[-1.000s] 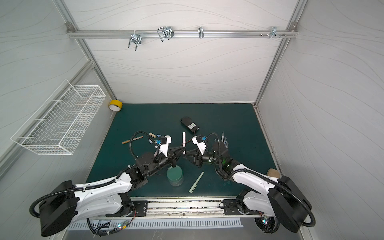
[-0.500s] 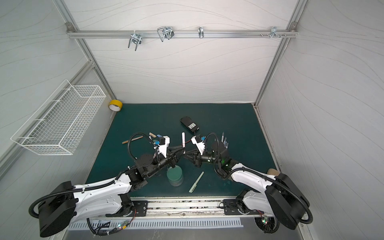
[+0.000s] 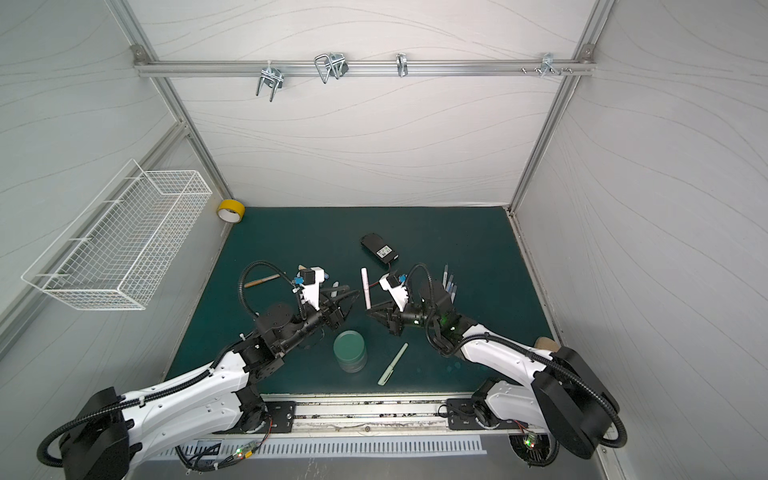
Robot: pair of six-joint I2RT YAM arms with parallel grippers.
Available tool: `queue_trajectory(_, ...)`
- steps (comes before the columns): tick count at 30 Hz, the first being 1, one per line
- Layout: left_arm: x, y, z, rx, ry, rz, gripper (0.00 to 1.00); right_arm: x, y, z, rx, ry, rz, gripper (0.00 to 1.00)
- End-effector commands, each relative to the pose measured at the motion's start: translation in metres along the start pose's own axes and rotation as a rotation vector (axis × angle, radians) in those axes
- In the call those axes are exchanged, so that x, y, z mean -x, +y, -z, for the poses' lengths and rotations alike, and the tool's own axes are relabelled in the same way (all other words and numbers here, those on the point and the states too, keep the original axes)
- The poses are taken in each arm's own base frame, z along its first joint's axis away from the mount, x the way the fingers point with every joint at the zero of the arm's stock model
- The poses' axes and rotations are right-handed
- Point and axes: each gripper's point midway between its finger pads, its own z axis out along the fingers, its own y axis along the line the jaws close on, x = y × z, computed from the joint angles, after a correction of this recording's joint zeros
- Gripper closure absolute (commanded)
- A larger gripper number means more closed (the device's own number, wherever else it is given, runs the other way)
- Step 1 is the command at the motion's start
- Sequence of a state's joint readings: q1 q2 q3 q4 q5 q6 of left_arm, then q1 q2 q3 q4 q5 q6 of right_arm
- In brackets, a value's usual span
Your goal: Open the pen caps
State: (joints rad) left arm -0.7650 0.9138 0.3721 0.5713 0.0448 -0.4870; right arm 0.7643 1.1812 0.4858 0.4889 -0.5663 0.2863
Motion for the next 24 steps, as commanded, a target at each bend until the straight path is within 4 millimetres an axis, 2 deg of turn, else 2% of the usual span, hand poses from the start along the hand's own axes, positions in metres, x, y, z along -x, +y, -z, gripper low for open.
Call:
queue_trajectory(1, 0.020, -0.017, -0.003, -0.066, -0.024, 0.017, 0.48, 0.006, 0.010, -0.004, 0.037, 0.013, 0.053, 1.00)
queue_trajectory(12, 0.019, -0.029, -0.001, -0.135, -0.017, 0.001, 0.48, 0.000, 0.016, -0.010, 0.059, 0.062, 0.066, 1.00)
queue_trajectory(19, 0.022, -0.028, 0.001, -0.126, -0.027, 0.001, 0.49, -0.003, 0.017, -0.012, 0.058, 0.078, 0.071, 1.00)
queue_trajectory(24, 0.024, -0.024, 0.002, -0.105, -0.031, 0.008, 0.53, -0.010, 0.023, -0.016, 0.066, 0.130, 0.122, 1.00)
